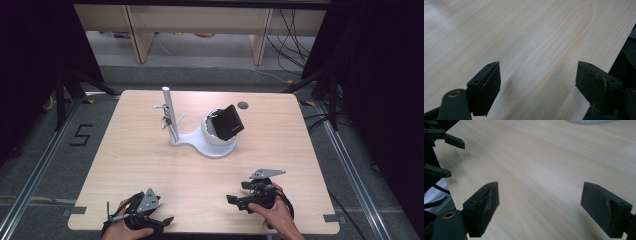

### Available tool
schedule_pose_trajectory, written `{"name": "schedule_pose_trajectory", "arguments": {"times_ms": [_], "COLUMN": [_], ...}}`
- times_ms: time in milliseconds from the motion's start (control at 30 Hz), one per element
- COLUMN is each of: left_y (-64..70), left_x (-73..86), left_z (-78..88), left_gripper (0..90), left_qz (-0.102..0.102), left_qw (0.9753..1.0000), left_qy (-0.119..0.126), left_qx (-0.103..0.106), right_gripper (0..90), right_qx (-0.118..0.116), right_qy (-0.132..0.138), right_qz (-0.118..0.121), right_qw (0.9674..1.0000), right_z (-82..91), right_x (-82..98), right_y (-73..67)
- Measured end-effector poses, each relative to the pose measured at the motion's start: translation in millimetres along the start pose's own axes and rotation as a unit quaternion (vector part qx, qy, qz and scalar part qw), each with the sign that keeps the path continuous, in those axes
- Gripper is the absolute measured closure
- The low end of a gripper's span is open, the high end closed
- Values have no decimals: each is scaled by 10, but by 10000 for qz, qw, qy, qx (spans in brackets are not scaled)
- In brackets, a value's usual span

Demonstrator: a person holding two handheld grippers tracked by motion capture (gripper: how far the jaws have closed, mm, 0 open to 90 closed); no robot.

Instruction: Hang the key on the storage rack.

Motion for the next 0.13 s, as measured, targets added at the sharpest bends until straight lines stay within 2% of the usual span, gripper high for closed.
{"name": "schedule_pose_trajectory", "arguments": {"times_ms": [33,133], "left_y": [2,7], "left_x": [3,9], "left_z": [-1,-13], "left_gripper": [201,201], "left_qz": [26,26], "left_qw": [10000,10000], "left_qy": [-22,-31], "left_qx": [-4,16], "right_gripper": [161,161], "right_qx": [-25,-25], "right_qy": [-43,-36], "right_qz": [153,138], "right_qw": [9999,9999], "right_z": [-3,-5], "right_x": [-6,-7], "right_y": [19,22]}}
Point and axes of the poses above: each handheld gripper's, and its own axes: z roughly backward along the jaws, x roughly out of its underside, y roughly to its right, the point moved 5 cm from there along -z, roughly forward along the jaws, and after that the axes turned 15 degrees about -x, right-handed, at the moved point
